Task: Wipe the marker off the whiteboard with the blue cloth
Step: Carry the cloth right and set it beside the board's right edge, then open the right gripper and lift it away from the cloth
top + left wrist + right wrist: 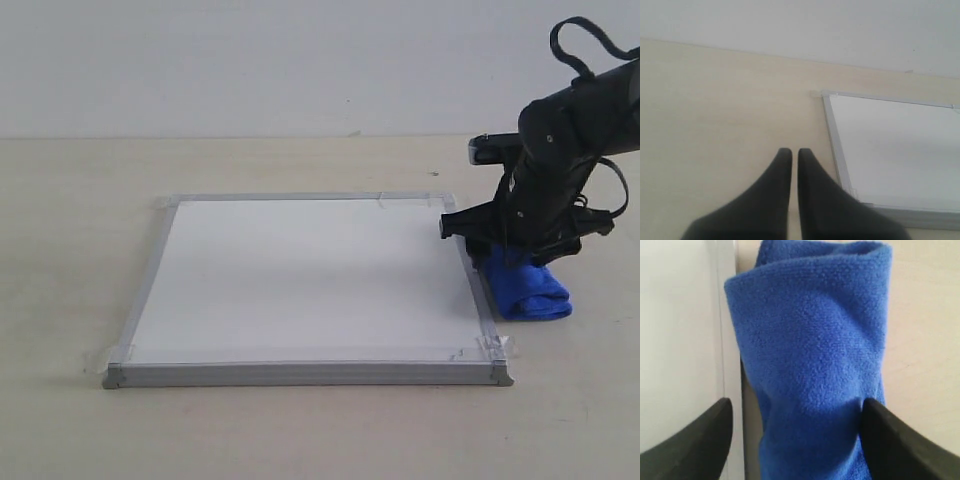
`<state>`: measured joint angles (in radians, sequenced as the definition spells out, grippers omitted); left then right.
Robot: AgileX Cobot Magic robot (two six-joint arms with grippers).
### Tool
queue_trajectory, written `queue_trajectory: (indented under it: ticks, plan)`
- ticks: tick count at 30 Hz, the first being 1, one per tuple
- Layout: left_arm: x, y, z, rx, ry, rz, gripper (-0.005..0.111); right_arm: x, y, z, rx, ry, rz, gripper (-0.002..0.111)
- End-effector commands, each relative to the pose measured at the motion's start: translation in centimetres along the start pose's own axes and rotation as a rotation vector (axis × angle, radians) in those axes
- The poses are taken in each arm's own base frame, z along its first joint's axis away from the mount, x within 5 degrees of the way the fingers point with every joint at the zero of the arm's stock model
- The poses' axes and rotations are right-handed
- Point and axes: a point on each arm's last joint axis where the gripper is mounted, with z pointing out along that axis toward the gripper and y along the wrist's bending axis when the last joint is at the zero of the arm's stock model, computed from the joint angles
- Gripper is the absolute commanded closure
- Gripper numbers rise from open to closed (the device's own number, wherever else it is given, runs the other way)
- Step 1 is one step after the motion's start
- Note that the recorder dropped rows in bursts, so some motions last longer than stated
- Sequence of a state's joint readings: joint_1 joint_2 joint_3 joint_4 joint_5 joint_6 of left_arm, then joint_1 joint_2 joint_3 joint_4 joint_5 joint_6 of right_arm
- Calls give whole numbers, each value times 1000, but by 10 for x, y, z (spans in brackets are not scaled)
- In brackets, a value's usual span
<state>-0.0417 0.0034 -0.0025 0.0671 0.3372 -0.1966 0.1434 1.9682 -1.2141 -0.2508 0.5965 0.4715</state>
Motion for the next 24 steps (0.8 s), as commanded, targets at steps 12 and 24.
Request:
queue_trajectory:
  ticks: [12,24]
  plan:
    - [0,0,0,1,-8,-9,102,0,-6,-6,48,-5,-91,108]
    - [0,0,0,1,-8,-9,102,1,-3,1,23,0,-102,108]
